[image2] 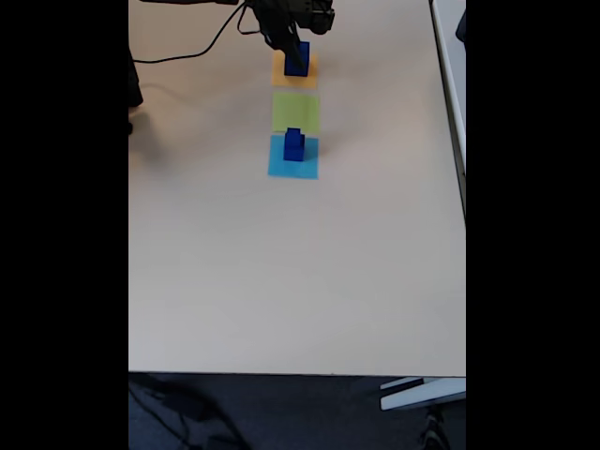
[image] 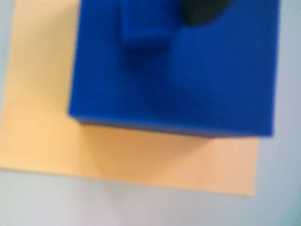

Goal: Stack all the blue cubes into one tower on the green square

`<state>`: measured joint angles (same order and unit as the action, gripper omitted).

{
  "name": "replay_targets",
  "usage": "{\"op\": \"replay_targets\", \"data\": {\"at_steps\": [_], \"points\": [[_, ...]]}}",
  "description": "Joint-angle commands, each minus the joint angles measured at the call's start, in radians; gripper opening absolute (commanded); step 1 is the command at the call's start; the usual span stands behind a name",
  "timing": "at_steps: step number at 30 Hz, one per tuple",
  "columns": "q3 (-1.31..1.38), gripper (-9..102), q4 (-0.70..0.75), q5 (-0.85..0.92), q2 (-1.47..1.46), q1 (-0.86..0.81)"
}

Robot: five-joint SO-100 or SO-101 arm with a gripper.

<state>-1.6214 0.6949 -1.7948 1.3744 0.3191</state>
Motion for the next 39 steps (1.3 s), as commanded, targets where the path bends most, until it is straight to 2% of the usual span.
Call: {"op": "replay_targets", "data": {"at_steps": [1,21,39], "points": [[0.025,26,-0.003,0.015,0.014,-0.012],[0.048,28,-0.009,0.018,-0.015,-0.011],[0.032,15,-0.014,0.034,-0.006,-0.026]]}}
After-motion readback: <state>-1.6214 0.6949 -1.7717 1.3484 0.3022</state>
